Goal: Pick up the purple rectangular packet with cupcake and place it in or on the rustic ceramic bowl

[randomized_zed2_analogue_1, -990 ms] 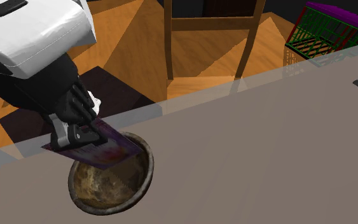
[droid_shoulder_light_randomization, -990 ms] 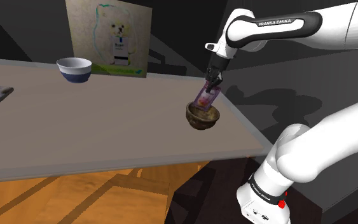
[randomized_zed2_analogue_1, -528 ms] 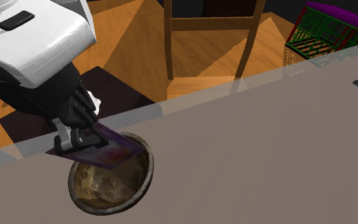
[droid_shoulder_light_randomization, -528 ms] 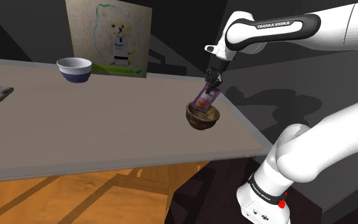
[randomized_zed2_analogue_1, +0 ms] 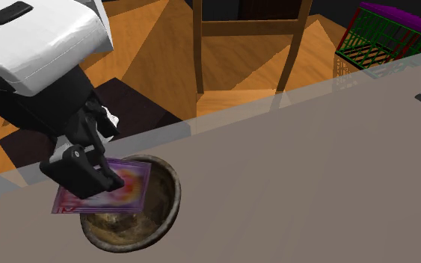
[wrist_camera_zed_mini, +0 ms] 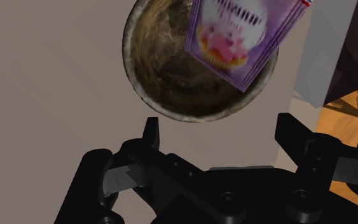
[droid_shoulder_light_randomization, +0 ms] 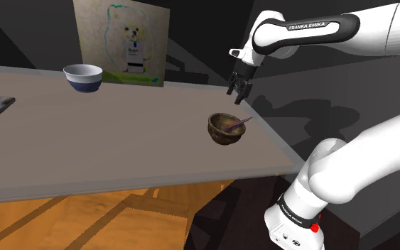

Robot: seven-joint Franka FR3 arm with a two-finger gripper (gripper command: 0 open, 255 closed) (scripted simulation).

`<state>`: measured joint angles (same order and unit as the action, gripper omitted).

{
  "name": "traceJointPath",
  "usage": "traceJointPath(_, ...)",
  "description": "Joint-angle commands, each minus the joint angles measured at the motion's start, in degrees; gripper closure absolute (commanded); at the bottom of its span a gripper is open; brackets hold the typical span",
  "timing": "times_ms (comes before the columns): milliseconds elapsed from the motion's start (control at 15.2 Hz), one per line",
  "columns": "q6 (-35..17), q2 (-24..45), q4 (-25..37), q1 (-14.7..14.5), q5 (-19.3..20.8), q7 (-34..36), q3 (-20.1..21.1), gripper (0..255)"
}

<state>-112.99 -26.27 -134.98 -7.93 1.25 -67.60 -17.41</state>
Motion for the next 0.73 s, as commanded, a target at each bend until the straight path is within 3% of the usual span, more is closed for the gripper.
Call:
traceJointPath(0,3.12,-0.69,2.42,0.09,0.11,0.1,0.14,0)
traceJointPath(132,6.63,-1.15,5.49,0.14,0.16,0.16,0.27,0)
traceJointPath(660,6.64,-1.15,5.49,0.14,0.16,0.16,0.28,0)
